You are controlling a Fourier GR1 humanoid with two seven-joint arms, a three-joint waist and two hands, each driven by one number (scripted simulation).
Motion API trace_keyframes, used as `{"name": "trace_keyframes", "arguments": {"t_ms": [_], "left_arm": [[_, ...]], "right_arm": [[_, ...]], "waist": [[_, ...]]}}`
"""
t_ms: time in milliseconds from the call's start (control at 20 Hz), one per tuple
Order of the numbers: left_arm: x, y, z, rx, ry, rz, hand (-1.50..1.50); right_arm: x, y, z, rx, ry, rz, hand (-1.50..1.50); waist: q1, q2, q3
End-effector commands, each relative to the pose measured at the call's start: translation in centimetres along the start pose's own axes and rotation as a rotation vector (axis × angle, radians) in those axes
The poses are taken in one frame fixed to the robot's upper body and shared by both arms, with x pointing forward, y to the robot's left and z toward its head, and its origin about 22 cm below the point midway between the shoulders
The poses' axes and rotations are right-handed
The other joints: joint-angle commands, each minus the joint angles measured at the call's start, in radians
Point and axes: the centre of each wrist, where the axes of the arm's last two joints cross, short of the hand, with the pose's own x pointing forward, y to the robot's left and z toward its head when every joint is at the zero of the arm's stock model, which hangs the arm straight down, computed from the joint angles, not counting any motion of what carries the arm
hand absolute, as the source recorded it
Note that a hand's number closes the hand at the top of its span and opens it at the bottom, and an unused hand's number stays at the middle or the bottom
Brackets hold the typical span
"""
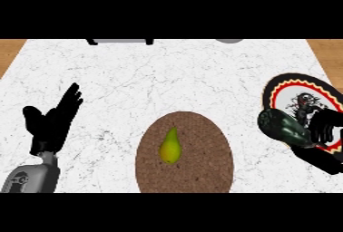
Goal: Pick the eggplant from the placemat and place it in the plate
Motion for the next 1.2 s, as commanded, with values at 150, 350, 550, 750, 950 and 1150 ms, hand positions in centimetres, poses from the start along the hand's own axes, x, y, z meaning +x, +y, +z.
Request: {"name": "trace_keyframes", "arguments": {"t_ms": [150,350,550,750,950,1150], "left_arm": [[0.4,-0.7,-0.6,-0.026,-0.007,-0.008,0.00],[0.9,-1.1,-0.4,0.011,-0.004,-0.004,0.00],[0.9,-1.7,-0.3,-0.022,-0.015,-0.008,0.00],[0.4,0.0,-1.0,-0.013,-0.017,-0.009,0.00],[0.6,-1.7,-0.4,-0.014,0.002,0.003,0.00],[0.2,-0.1,-0.1,-0.012,-0.010,-0.011,0.00]], "right_arm": [[-6.9,-1.7,-4.3,-0.053,0.099,0.019,1.50],[-12.1,-1.7,-3.9,-0.018,0.124,0.054,1.50],[-14.5,-3.0,-5.7,0.102,0.157,0.148,1.50],[-16.9,-2.2,-5.5,0.231,0.283,-0.046,1.50],[-18.2,-2.2,-6.2,0.326,0.160,-0.011,-1.50],[-18.6,-0.9,-6.5,0.176,0.058,-0.053,-1.50]], "waist": [[0.010,0.003,0.000],[0.013,0.003,0.001],[0.020,0.006,0.001],[0.024,0.010,0.001],[0.018,0.003,0.001],[0.017,0.003,0.001]]}}
